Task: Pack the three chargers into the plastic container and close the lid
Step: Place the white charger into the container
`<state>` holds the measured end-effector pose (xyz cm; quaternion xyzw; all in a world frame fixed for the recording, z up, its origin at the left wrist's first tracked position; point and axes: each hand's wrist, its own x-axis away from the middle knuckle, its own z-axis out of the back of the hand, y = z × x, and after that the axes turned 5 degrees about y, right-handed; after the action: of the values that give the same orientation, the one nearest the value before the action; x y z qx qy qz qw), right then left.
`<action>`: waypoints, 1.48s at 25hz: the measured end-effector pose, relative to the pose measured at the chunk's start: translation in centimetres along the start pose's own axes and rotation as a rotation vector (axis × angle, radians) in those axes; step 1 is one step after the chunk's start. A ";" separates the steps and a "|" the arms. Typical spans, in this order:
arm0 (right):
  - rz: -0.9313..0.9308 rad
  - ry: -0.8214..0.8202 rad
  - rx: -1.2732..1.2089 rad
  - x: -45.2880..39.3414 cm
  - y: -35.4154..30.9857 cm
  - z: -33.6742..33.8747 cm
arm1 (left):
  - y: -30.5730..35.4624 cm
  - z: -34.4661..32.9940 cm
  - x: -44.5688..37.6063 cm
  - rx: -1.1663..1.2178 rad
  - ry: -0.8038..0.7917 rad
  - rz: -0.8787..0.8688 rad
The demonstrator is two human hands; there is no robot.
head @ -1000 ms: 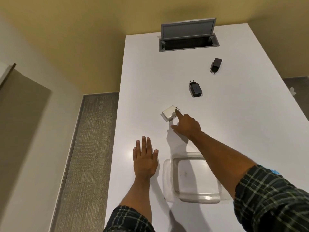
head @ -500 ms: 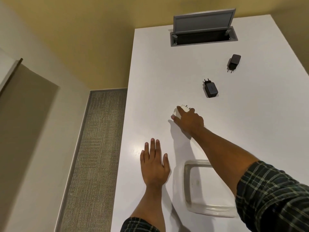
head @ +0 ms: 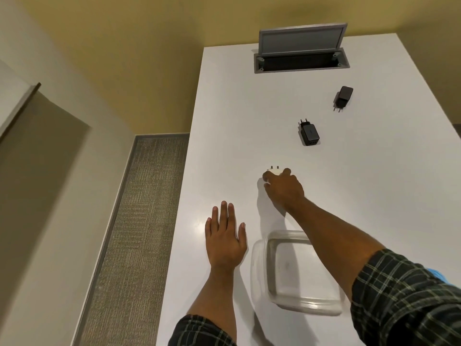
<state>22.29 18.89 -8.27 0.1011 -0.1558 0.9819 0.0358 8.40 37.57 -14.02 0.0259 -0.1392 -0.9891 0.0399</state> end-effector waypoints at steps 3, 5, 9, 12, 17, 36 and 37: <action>0.037 0.095 0.024 1.7 0.8 1.2 | 0.3 1.2 -0.1 -0.015 -0.109 0.008; 0.107 0.165 0.001 3.8 1.3 2.8 | 0.4 2.6 -0.3 -0.055 -0.226 -0.017; 0.316 0.259 -0.109 7.6 1.6 5.5 | 0.0 6.0 -2.2 -0.150 -0.449 -0.093; 0.437 0.270 -0.067 11.1 2.0 8.1 | 1.1 9.2 -1.2 -0.166 -0.413 -0.142; 0.515 0.205 -0.108 16.6 3.8 9.5 | 1.9 11.6 2.3 -0.241 -0.432 -0.308; 0.128 -0.164 -0.048 22.0 3.8 0.7 | 6.6 13.9 6.2 -0.171 -0.507 -0.428; 0.107 -0.177 -0.058 21.9 3.7 0.3 | 6.6 13.8 6.2 -0.162 -0.501 -0.434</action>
<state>0.56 16.12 -4.47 0.1777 -0.1918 0.9648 -0.0276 1.85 34.49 0.79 -0.1922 -0.0569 -0.9580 -0.2050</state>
